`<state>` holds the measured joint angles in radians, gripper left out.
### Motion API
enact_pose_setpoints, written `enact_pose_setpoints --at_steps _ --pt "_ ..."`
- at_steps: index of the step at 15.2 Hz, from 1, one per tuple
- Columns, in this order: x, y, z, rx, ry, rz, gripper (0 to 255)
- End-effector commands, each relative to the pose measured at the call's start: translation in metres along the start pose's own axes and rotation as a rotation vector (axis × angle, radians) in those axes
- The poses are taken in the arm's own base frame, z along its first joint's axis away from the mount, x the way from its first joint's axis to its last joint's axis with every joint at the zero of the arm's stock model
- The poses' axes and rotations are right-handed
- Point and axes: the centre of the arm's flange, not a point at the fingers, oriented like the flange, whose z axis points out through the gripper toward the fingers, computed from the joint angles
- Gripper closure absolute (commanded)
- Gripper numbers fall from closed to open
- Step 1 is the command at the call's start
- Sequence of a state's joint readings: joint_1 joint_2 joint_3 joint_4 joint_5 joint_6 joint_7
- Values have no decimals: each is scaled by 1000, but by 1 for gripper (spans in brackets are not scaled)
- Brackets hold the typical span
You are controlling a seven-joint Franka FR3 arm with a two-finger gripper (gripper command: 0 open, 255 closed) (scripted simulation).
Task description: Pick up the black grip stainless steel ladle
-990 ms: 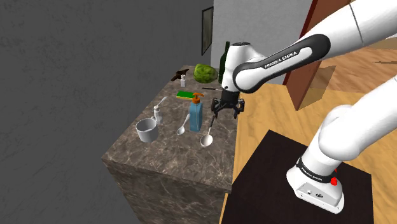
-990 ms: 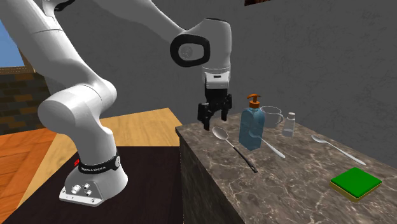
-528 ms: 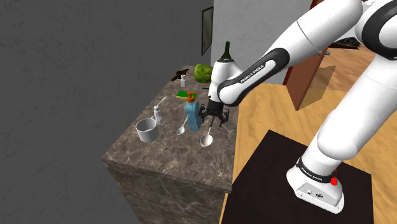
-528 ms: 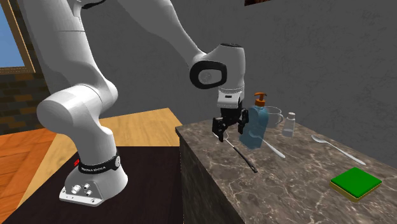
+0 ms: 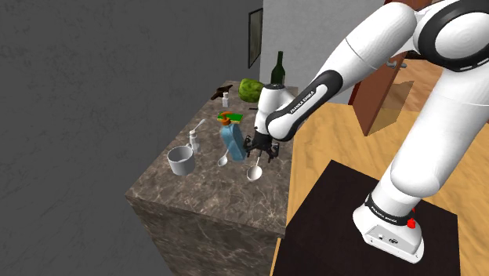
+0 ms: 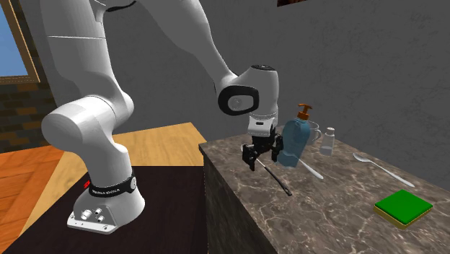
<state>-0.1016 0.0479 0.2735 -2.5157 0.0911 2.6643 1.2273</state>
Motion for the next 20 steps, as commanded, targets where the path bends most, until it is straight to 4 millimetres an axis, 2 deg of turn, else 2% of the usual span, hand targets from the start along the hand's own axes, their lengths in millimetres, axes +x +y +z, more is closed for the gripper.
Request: enact_pose_setpoints --at_steps 1,2,11,20 --pt "0 1 4 0 0 0 0" --pt "0 1 3 0 0 0 255" --pt "0 1 4 0 0 0 255" --pt "-1 -4 -44 0 0 0 255"
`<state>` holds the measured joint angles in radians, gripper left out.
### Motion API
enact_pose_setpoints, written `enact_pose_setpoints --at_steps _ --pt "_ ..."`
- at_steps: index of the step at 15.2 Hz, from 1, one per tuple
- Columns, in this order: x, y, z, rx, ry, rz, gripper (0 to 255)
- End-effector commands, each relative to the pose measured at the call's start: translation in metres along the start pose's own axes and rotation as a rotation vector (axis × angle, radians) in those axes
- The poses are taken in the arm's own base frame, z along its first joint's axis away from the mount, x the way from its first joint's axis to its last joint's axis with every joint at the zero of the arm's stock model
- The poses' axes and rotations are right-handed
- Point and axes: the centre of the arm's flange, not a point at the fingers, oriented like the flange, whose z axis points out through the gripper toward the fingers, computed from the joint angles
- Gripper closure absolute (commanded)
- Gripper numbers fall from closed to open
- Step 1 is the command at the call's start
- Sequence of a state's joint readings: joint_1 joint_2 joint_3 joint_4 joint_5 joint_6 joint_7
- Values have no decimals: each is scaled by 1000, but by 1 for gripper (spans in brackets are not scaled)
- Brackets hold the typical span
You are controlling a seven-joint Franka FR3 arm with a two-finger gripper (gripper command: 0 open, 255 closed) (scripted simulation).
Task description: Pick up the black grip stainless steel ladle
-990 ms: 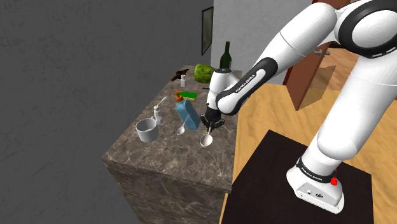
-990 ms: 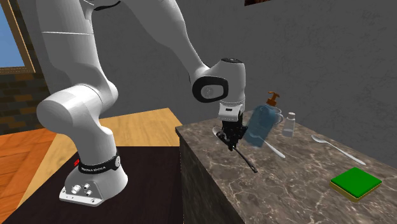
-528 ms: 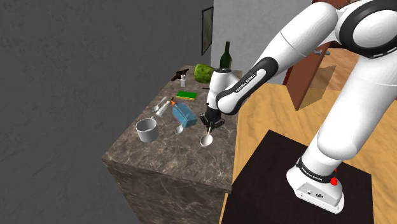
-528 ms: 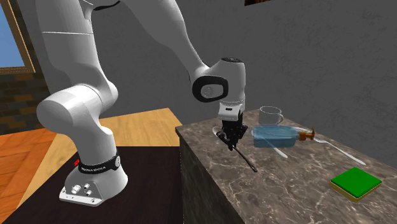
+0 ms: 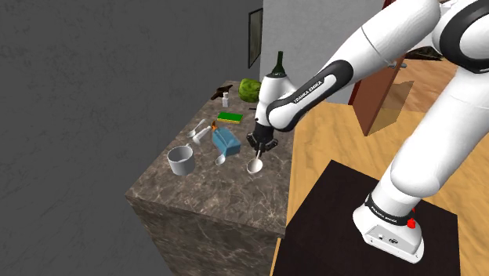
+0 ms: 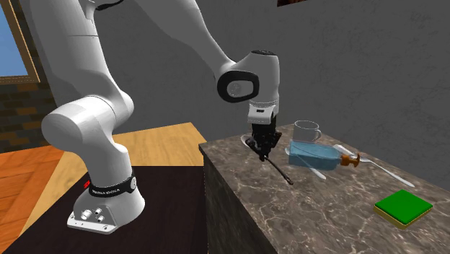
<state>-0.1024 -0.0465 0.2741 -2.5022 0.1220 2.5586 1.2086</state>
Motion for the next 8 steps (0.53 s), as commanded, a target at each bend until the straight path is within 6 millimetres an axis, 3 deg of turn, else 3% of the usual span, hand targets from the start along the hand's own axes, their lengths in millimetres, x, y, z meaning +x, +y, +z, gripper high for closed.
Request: enact_pose_setpoints --at_steps 1,6,8 --pt "-1 -2 -11 0 0 0 255" --pt "-1 -5 -37 0 0 0 255" --pt "-1 -5 -38 0 0 0 255"
